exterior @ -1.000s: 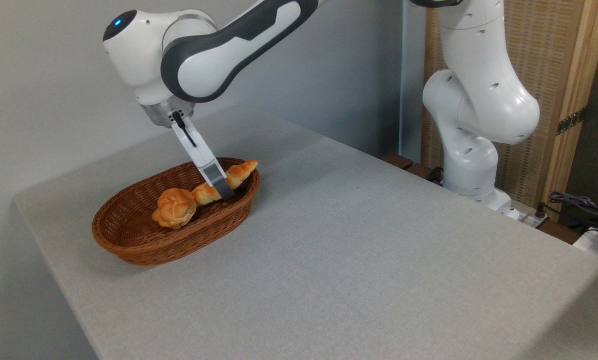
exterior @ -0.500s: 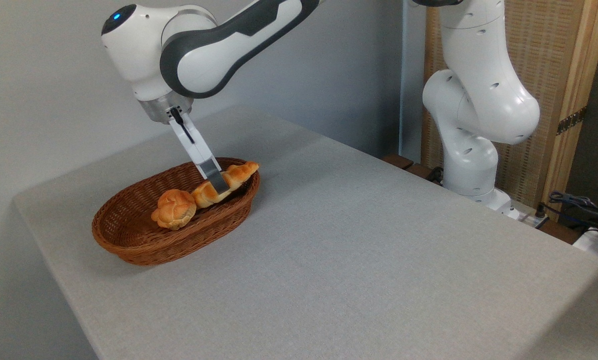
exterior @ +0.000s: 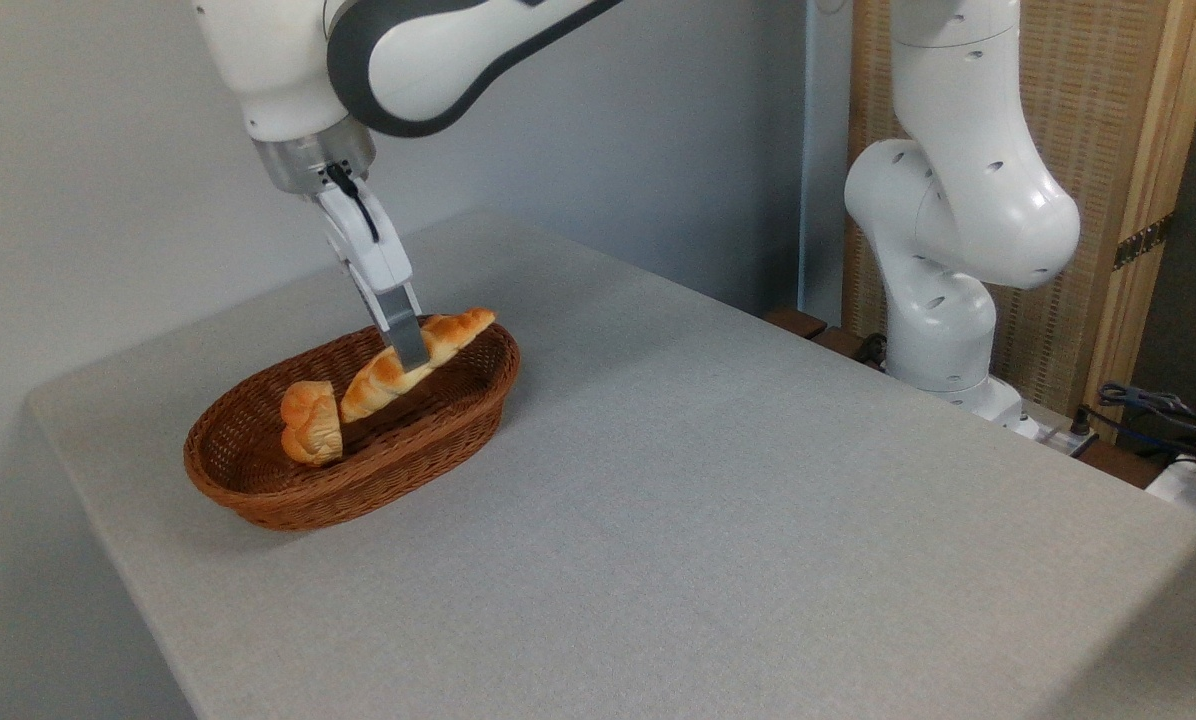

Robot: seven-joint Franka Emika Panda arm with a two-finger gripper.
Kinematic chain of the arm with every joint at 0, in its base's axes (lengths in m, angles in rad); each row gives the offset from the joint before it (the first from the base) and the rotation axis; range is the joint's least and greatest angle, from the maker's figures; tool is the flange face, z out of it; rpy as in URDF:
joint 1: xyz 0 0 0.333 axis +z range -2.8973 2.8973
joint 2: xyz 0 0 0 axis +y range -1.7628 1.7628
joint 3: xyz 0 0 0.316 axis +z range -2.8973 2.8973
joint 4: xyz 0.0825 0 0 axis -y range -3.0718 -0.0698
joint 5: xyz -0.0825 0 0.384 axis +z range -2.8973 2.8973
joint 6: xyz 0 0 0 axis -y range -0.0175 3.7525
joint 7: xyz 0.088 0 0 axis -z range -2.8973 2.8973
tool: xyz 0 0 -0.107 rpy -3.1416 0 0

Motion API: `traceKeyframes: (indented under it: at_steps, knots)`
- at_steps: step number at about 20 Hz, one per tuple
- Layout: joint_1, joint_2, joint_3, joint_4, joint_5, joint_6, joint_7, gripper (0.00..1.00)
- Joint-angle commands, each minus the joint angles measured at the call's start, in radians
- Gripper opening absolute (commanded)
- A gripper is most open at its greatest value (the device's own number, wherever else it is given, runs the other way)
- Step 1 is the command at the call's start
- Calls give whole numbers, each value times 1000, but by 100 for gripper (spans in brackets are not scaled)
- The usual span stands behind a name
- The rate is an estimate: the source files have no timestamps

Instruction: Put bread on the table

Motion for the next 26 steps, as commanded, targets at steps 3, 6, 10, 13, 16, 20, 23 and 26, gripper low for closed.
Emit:
traceKeyframes:
  at_steps: [3, 6, 10, 13, 16, 20, 23, 26]
  knots:
    - [-6, -71, 111, 11, -19, -18, -2, 44]
    - [-4, -85, 171, 11, -18, -17, 2, 44]
    - [-6, -91, 238, 9, -10, -17, 27, 45]
    - [-6, -89, 286, 8, -8, -18, 76, 45]
    - [-6, -88, 326, 2, -8, -17, 113, 45]
    - [-3, -82, 352, -21, -8, -12, 157, 45]
    - [-4, -80, 367, -40, -8, -15, 185, 46]
    - [-1, -65, 381, -46, -7, -14, 200, 58]
